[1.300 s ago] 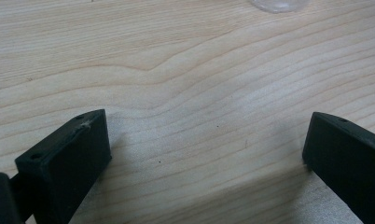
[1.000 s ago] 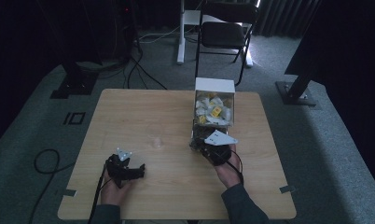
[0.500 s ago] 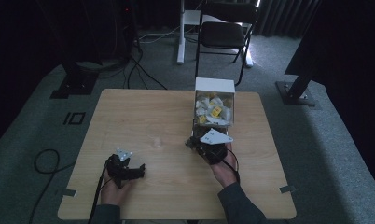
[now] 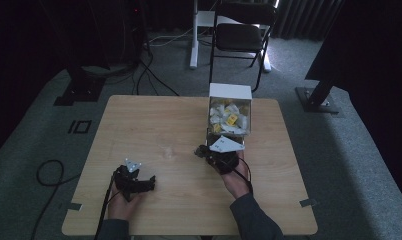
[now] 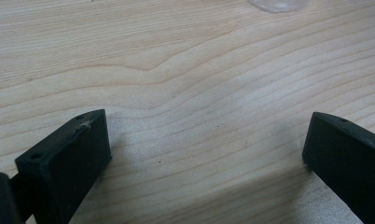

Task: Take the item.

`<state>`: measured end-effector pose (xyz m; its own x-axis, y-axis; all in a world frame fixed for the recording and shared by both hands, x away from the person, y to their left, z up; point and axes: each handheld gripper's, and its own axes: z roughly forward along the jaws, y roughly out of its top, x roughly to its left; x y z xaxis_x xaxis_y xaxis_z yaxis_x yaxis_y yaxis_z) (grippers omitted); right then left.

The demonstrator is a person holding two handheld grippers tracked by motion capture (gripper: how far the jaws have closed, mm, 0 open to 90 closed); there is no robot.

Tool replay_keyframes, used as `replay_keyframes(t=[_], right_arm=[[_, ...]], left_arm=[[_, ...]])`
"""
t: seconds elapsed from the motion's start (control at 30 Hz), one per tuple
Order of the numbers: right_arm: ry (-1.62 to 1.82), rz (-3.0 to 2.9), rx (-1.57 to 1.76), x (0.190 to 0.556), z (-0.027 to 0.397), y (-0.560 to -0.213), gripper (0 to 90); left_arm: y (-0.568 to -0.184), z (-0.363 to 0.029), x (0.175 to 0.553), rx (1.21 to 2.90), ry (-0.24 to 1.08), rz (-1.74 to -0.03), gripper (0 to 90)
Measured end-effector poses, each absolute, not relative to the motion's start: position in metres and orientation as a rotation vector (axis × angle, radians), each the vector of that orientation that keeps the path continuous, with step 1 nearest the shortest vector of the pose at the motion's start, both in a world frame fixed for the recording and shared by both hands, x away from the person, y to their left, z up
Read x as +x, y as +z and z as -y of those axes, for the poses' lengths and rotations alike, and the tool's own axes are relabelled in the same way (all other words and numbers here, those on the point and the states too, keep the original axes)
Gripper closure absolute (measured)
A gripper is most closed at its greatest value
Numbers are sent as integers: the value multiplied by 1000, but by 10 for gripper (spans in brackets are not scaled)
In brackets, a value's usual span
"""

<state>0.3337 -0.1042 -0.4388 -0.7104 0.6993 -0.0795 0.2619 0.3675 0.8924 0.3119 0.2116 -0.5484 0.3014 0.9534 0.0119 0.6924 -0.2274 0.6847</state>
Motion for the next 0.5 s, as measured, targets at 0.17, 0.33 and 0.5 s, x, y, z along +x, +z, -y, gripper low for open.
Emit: replay_keyframes(t=[0.17,0.33,0.5], right_arm=[[1304,-2187,839,335,99,-440,900],[1309,-2191,828,336,92,-439,900],[1304,-2197,822,337,85,-439,900]], left_arm=[[-548,-212,312,2002,592,-1457,12],[-548,-212,312,2000,591,-1459,12],[-548,-212,312,1999,591,-1459,12]])
